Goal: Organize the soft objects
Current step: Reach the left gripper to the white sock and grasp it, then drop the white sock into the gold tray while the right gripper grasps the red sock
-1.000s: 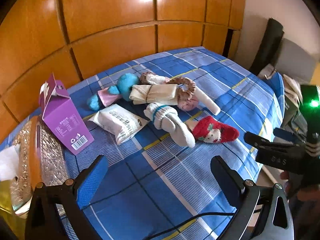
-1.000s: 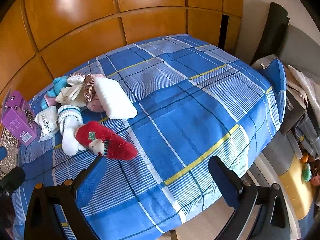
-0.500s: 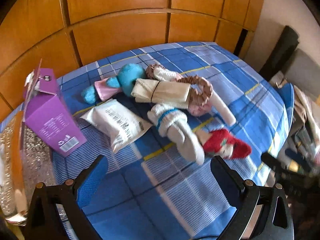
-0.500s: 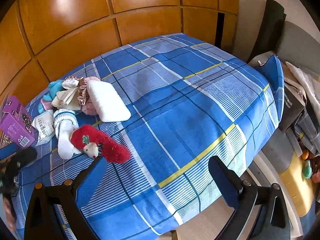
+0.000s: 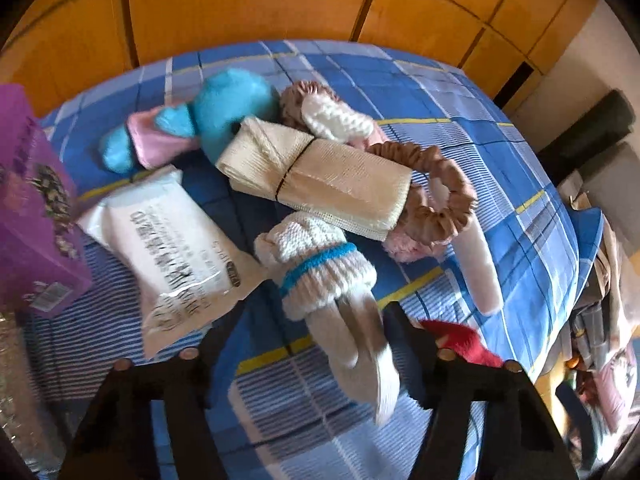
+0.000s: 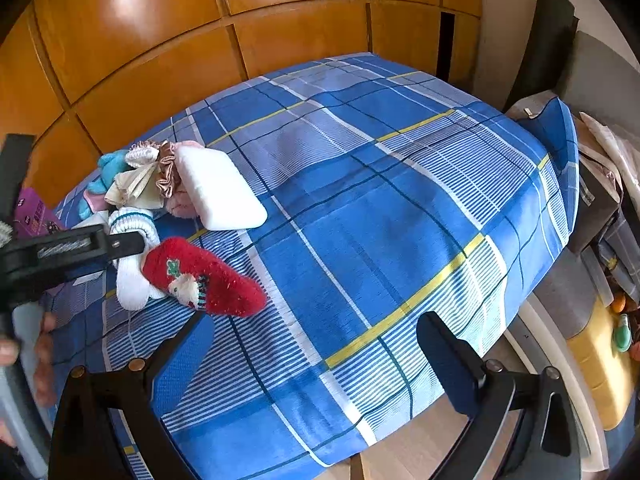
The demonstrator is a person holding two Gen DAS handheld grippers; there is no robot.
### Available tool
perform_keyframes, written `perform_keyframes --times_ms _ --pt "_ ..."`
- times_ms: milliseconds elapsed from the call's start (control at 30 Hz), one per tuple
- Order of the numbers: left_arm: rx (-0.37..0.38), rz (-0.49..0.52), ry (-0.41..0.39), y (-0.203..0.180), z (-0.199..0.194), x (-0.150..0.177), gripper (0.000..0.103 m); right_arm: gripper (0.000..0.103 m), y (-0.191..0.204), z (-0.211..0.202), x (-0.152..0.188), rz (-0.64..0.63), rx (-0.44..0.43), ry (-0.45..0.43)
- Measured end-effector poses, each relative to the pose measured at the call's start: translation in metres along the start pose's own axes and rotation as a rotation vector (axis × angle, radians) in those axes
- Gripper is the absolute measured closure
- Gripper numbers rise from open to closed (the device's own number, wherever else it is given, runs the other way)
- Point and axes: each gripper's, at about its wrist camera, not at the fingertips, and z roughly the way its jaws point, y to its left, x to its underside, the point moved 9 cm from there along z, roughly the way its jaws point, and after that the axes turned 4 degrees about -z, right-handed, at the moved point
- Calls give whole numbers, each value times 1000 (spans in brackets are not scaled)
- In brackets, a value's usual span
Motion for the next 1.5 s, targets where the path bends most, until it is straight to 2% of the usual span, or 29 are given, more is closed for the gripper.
perform_keyframes --times_ms 100,133,200,267,400,467,667,800,933,1033,1133,1200,1300,1400,1500 --pt "-5 -17 12 -1 11 -3 45 0 2 4 1 -9 0 9" --pt "7 -20 27 -1 15 -2 55 0 2 5 2 -12 0 13" --pt "18 -6 14 0 14 -1 61 4 4 8 4 -15 -13 21" --pt "35 25 19 0 10 6 74 9 7 9 5 -23 -29 24" --pt "59 70 32 8 -8 29 74 20 16 10 7 -56 -54 29" --pt "80 96 42 9 -16 39 75 21 21 10 8 -80 -56 27" --pt "69 192 65 18 -43 67 75 21 48 9 5 -213 -80 8" --pt "91 253 20 14 -72 63 75 21 73 9 -5 -374 -80 -34" --pt "109 266 -50 9 -97 34 75 21 93 21 -9 -491 -90 -37" --pt "108 233 -125 12 -116 -4 75 21 107 36 -6 -576 -93 -12" --pt "110 158 -209 20 -137 -53 75 22 111 48 -1 -614 -82 7" --pt "100 88 -264 36 -152 -89 75 28 112 49 -2 -593 -103 3" --pt "61 -48 -334 83 -174 -128 75 30 109 51 -4 -564 -108 1" --pt "-2 -172 -385 142 -195 -139 75 30 108 51 -4 -552 -109 -14" --pt "-70 -246 -415 197 -216 -122 75 30 107 52 -3 -538 -117 -25"
